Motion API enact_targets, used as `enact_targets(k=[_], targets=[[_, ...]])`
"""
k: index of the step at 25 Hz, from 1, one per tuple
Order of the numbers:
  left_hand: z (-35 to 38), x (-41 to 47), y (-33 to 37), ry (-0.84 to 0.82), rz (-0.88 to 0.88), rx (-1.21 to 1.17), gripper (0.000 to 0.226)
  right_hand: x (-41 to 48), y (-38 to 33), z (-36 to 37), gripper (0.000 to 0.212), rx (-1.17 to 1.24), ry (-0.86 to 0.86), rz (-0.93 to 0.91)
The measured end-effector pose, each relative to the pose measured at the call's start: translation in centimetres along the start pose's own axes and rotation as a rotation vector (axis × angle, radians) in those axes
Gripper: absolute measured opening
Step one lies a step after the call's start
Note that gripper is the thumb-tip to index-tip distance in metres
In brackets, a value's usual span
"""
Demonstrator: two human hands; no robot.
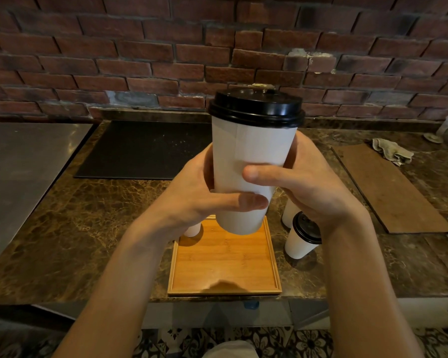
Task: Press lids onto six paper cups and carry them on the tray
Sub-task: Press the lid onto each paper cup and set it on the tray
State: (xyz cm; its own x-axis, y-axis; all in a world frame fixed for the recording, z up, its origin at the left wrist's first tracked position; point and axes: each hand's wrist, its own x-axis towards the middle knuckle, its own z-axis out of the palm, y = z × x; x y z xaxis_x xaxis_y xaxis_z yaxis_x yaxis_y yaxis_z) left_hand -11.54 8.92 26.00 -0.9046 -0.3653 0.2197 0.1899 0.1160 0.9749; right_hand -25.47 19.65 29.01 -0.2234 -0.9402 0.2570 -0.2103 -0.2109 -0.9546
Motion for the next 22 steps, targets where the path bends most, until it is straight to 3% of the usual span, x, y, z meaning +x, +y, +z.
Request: enact_targets(k=[11, 16, 22], targets=[[-0.2, 0.5, -0.3, 0.183, -0.001, 0.107, 0.067, 0.0, -0.4, 2.3, 0.077, -0.212, 0.297, 0.01], [-0.1, 0.6, -0.2, 0.191, -0.033, 0.127, 0.084, 0.3, -0.2, 3.6, 0.086, -0.273, 0.442, 0.024], [-0.3, 0.9, -0.4, 0.17, -0.039, 0.124, 0.086, 0.4, -0.4, 3.4, 0.082, -0.281, 0.436, 0.031]])
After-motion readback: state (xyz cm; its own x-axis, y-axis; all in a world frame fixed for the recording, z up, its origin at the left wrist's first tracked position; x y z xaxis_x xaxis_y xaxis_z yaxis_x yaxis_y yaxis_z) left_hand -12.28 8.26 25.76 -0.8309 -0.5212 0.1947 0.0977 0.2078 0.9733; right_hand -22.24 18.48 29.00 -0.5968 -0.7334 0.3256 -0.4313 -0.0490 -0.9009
